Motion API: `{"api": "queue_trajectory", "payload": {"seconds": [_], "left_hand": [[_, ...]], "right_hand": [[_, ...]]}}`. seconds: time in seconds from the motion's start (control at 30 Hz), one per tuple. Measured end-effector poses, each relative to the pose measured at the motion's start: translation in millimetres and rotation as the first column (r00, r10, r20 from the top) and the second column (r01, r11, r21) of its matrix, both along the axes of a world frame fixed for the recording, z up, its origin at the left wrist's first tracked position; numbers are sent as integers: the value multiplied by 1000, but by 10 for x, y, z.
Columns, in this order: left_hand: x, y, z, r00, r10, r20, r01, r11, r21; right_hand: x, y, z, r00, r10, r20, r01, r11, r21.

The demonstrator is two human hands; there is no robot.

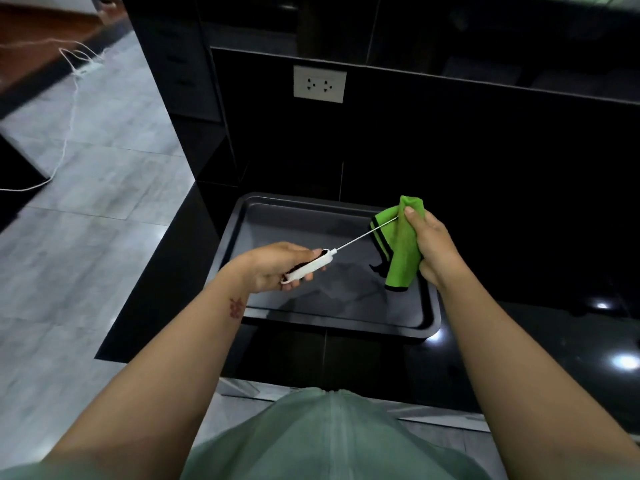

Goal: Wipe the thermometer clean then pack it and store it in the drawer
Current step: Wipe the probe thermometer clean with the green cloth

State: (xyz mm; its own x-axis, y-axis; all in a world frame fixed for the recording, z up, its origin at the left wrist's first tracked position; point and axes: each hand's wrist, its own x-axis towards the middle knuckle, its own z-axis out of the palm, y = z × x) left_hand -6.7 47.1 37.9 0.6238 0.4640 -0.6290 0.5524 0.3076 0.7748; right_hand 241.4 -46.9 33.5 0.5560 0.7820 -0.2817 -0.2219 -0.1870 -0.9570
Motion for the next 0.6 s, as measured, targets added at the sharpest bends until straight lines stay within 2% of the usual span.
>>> {"api": "queue_trajectory", "payload": {"seconds": [0.13, 0.33, 0.6], "left_hand": [[138, -99, 89, 998, -53, 36, 51, 997, 58], [382, -205, 111, 998, -36, 59, 31, 997, 70], [331, -214, 70, 996, -44, 77, 37, 995, 90]], "right_hand": [[-104, 31, -11, 994, -110, -19, 109, 994, -11], [-277, 80, -9, 996, 24, 87, -20, 999, -46], [-240, 51, 45, 989, -54, 134, 65, 995, -75]]}}
